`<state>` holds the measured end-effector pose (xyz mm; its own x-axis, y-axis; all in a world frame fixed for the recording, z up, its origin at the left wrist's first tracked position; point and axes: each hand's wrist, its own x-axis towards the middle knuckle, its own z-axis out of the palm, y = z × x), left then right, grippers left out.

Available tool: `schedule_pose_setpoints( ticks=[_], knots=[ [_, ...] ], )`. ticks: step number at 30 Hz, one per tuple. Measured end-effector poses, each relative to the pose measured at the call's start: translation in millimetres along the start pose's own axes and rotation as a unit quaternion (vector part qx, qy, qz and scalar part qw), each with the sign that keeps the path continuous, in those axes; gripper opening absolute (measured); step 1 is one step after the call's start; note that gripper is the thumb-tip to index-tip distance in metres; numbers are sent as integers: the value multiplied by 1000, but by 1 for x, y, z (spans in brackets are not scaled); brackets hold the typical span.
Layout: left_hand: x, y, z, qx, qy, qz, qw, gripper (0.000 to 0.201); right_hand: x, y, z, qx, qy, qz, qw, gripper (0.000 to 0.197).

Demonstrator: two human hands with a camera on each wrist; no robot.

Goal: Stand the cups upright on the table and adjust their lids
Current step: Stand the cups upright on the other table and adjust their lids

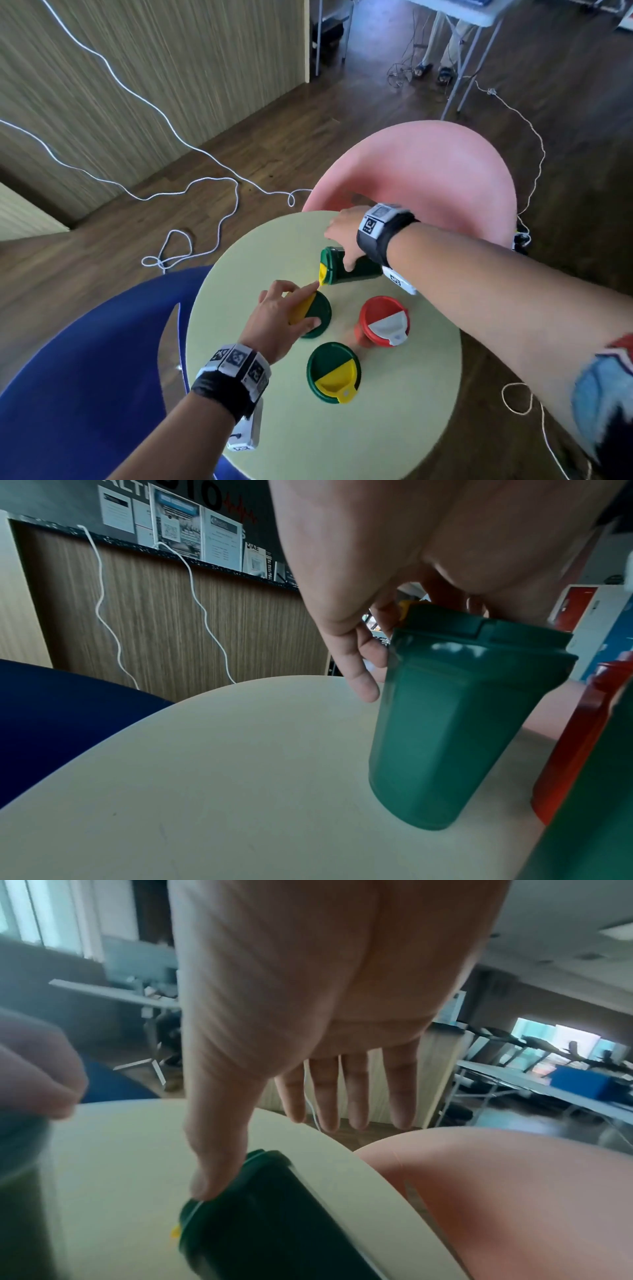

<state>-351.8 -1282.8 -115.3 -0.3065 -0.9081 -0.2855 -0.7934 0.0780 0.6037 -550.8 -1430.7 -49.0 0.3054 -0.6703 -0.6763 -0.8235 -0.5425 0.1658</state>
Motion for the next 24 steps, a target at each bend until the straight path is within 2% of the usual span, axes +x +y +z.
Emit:
schedule_pose_setpoints(
  ticks=[3,7,9,13,15,19,22,24],
  knots=[
    [0,1,0,-6,3,-7,1000,64,28,-4,-4,-39,-34,-40,998,57],
    [-1,2,0,-13,5,-16,1000,63,54,-12,2,-79,-47,-73,993,81],
    [-1,1,0,-14,5,-19,1000,63,58,-16,5,-77,-56,-67,993,80],
    [-2,1,0,-19,5,-22,1000,63,61,-21,12,-56,-61,-61,995,63],
    [-1,0,0,-22,4,-23,999,63,61,-19,14,-48,-61,-68,995,60],
    [-1,-1,0,-27,4,-24,999,63,49,-7,11,-9,-17,-83,996,72],
    [0,0,-1,-29,4,-26,999,62,36,10,10,34,56,-102,993,101],
    [0,0,-1,-30,5,-26,999,62,24,20,11,58,88,-103,989,110]
  ],
)
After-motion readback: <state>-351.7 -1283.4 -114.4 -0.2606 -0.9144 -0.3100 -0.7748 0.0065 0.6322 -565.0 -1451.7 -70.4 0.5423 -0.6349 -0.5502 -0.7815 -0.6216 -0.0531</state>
